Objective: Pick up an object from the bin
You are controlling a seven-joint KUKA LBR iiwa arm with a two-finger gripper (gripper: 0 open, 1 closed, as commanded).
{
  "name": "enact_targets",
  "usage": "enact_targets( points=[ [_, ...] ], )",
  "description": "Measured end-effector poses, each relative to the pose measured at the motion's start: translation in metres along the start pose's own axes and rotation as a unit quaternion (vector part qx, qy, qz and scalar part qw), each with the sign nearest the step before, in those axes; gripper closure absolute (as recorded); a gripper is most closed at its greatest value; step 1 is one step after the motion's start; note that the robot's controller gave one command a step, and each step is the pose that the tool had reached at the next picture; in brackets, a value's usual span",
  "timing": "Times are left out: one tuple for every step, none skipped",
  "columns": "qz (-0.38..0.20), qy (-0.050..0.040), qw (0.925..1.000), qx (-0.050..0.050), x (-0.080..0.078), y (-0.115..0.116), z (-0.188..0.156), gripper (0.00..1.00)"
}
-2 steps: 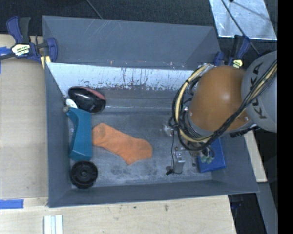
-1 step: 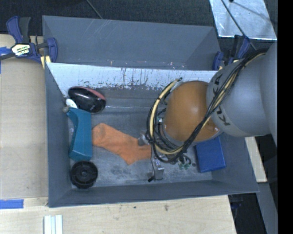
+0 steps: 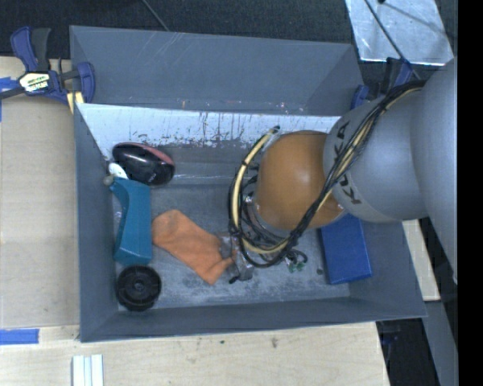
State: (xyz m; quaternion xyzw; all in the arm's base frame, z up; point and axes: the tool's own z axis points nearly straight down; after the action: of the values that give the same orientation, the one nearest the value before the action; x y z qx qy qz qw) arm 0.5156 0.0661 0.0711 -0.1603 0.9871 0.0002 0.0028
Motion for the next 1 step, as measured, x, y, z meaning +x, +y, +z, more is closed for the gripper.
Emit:
enact_targets(
  points=[
    [0.000, 0.0000, 1.0000, 0.000, 0.0000, 0.0000, 0.0000, 1.00]
  ],
)
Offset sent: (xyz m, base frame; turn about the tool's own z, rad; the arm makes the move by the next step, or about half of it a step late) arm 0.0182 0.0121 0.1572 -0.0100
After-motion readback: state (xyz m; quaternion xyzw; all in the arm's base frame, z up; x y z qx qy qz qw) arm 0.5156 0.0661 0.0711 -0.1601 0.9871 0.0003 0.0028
